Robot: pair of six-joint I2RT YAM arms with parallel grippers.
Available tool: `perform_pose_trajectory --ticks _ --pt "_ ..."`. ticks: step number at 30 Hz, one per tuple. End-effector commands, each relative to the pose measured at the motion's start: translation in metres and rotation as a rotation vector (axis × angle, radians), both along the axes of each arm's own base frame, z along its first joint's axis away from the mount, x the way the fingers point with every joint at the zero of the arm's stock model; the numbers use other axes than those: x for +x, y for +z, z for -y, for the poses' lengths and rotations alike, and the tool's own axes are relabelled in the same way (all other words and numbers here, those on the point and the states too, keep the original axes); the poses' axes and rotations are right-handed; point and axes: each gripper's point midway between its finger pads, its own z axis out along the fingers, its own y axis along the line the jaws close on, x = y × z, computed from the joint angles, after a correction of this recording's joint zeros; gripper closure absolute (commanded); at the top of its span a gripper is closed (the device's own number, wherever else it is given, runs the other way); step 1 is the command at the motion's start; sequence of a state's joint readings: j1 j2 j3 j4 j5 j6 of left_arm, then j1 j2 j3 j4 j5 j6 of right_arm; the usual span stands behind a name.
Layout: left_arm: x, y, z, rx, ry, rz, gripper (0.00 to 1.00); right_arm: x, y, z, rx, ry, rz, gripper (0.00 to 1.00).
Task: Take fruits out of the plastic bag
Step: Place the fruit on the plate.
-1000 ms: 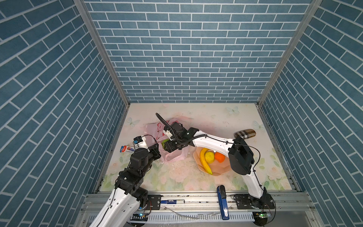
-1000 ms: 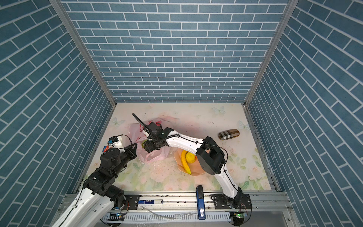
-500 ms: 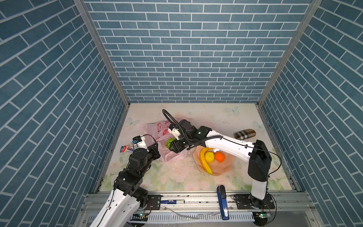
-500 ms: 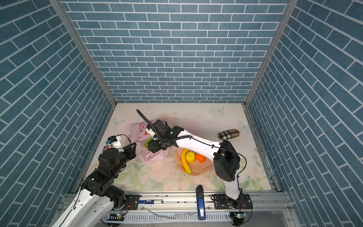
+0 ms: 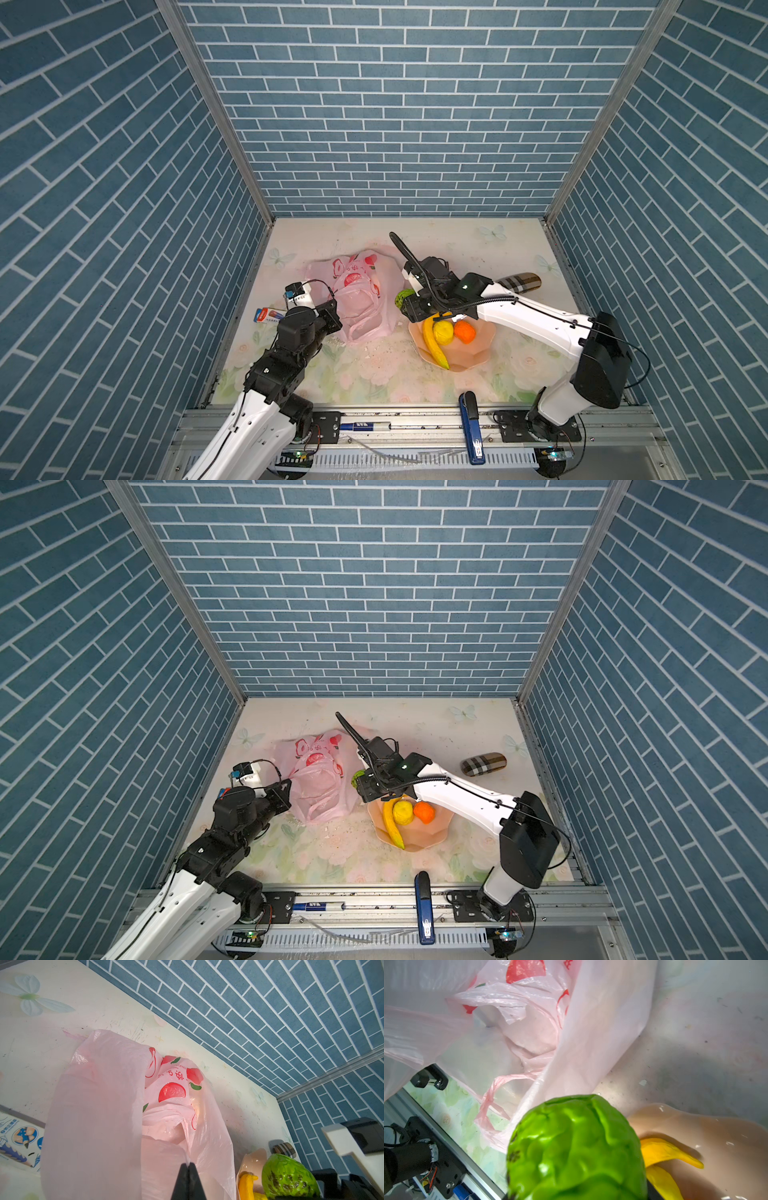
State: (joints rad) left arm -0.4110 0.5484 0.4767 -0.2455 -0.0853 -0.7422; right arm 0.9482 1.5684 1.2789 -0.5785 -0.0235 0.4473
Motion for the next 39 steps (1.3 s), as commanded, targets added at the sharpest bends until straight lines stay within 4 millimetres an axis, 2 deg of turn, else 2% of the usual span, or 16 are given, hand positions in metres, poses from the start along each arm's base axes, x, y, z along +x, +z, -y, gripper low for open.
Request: perform_pose_trajectory --ticks 1,8,20,27,39 --pt "0.003 0.015 0.001 -0.001 -0.006 0.043 1.00 0.001 -0.006 0.036 -0.054 -0.108 0.002 0.67" --pt "0.003 0.012 0.001 0.004 -0.004 0.035 1.00 0.009 -0.017 0.074 -0.090 -0.207 -0.013 0.67" --pt "0.003 0.011 0.001 0.005 -0.003 0.033 1.00 0.017 -0.054 0.114 -0.176 -0.321 -0.077 0.67" --pt "0.003 0.011 0.000 0.007 -0.004 0.031 1.00 0.020 -0.075 0.127 -0.197 -0.367 -0.109 0.66" --pt "-0.001 0.011 -0.001 0.007 -0.002 0.030 1.00 0.030 -0.098 0.130 -0.192 -0.404 -0.136 0.64"
